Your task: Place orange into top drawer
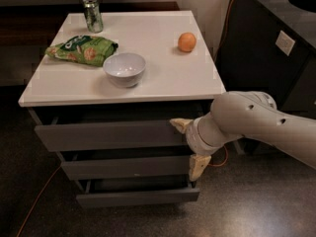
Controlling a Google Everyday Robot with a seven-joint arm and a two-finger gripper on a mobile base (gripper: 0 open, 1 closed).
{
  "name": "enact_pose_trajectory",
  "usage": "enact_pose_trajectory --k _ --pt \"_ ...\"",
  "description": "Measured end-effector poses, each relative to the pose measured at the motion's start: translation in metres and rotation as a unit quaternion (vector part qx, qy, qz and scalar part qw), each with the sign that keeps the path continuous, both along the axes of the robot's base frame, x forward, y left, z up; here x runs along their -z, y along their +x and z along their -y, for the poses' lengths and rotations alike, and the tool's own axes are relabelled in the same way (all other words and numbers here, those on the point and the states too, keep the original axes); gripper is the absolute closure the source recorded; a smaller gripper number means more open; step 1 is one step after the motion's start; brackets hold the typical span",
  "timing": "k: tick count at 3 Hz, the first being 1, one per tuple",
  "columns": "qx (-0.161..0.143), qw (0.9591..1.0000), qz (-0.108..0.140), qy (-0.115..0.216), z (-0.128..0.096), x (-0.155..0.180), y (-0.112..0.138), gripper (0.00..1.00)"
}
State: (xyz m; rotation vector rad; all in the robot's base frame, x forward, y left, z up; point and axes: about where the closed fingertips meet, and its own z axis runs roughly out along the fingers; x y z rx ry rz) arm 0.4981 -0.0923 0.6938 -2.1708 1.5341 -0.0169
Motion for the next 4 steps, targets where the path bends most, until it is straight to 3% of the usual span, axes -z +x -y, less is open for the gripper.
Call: enact_pose_trajectory --k 4 --pt "0.035 0.9993 0.014 -0.007 0.0 0.036 0.073 0.0"
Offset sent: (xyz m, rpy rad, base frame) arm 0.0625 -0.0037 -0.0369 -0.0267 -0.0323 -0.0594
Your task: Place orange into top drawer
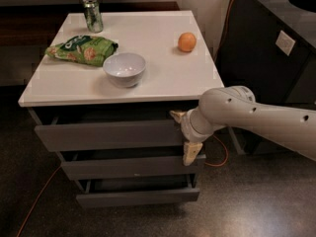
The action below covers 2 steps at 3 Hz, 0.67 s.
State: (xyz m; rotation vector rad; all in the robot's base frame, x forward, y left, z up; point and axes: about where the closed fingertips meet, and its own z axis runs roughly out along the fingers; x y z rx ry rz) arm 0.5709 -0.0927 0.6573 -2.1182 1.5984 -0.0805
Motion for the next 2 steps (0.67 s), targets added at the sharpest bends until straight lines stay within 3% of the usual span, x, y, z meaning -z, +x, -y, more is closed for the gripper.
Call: enact_pose_trajectory --k 1,2 --pt "0.013 0.9999 -0.006 0.006 -0.0037 0.0064 0.0131 0.2" --pt "0.025 0.9995 -0.005 0.016 -0.0068 0.0014 0.0124 0.51"
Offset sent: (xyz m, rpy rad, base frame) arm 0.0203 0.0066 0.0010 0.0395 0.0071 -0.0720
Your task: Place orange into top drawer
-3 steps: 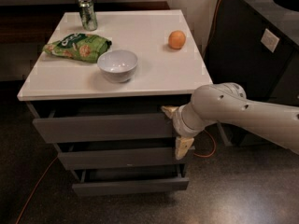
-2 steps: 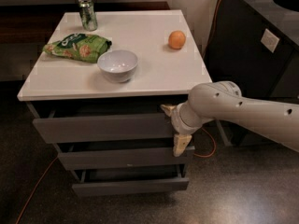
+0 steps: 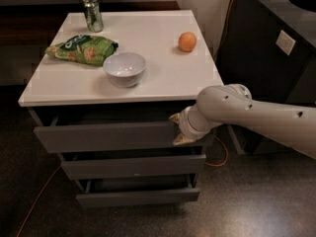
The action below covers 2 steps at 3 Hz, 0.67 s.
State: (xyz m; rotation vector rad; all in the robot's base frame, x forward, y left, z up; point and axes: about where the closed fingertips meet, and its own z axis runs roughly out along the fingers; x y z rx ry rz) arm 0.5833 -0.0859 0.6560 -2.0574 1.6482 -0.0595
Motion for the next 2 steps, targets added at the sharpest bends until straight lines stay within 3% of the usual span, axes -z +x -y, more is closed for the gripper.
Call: enact_pose_trajectory --k 2 --pt "0.011 0.9996 -0.007 0.024 -0.005 -0.01 -0.037 0.97"
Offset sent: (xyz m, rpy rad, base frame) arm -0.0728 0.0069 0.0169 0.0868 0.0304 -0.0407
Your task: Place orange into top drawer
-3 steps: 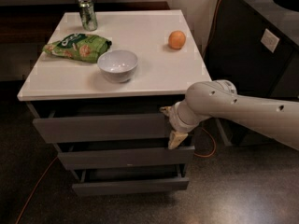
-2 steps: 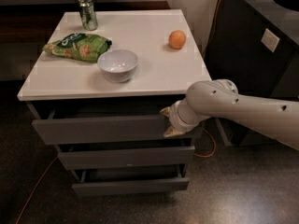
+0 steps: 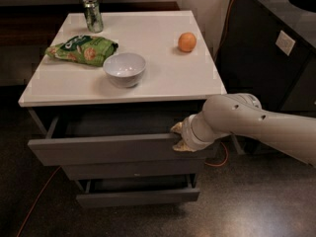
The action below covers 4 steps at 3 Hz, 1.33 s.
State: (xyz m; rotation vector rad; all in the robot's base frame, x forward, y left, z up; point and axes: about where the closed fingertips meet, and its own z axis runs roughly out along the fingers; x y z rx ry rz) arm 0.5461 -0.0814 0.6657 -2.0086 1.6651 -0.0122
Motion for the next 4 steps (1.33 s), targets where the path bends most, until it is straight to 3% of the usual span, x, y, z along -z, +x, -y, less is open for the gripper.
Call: enact_pose_trajectory --k 2,4 --pt "-0.007 0.9994 -0.016 0.031 -0.017 -0.008 -0.076 1.0" --pt "-0.007 0.9993 -0.017 0.032 -0.016 -0.008 -0.078 1.0"
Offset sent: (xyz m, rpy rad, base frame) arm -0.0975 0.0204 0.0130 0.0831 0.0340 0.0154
